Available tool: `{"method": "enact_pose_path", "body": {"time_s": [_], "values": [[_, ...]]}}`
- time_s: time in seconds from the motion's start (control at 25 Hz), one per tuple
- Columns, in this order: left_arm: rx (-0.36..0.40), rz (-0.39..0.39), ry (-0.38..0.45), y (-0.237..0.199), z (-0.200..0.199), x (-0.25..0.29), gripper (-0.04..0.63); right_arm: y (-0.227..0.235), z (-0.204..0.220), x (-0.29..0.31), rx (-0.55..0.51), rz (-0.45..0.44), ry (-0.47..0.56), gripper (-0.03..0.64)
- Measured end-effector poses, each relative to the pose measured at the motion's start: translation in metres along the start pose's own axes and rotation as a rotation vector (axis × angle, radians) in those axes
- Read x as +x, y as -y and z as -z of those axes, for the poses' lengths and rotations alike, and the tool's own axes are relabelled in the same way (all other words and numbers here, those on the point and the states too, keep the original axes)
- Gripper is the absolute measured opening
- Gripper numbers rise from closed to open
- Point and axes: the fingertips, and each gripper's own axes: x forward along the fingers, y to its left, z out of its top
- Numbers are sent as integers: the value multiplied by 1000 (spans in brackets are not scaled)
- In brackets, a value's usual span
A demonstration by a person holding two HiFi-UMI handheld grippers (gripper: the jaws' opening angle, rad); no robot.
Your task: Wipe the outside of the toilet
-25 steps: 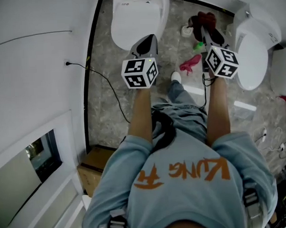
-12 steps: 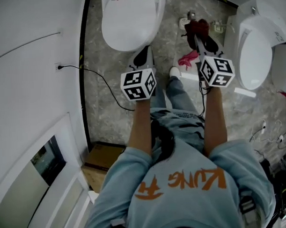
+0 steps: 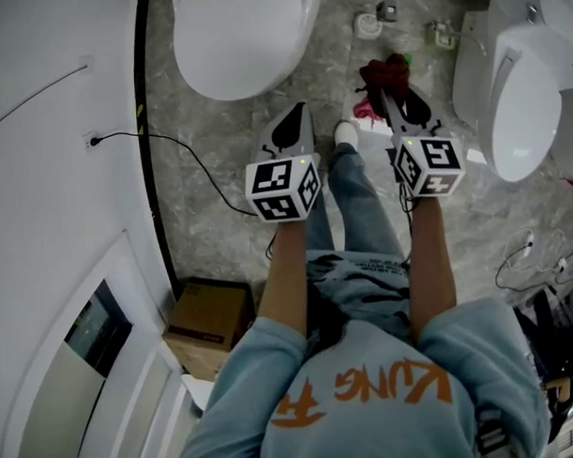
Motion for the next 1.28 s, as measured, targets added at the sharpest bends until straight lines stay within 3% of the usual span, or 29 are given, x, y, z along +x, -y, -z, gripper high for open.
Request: {"method": "enact_pose_path", "body": {"time_s": [0.72, 1.28], "values": [[-74, -24, -78, -49, 71, 94, 2, 19, 103, 115, -106, -115, -162, 89], [-153, -18, -91, -68, 92, 128, 2, 33, 127, 214, -136, -110, -268, 89]]}}
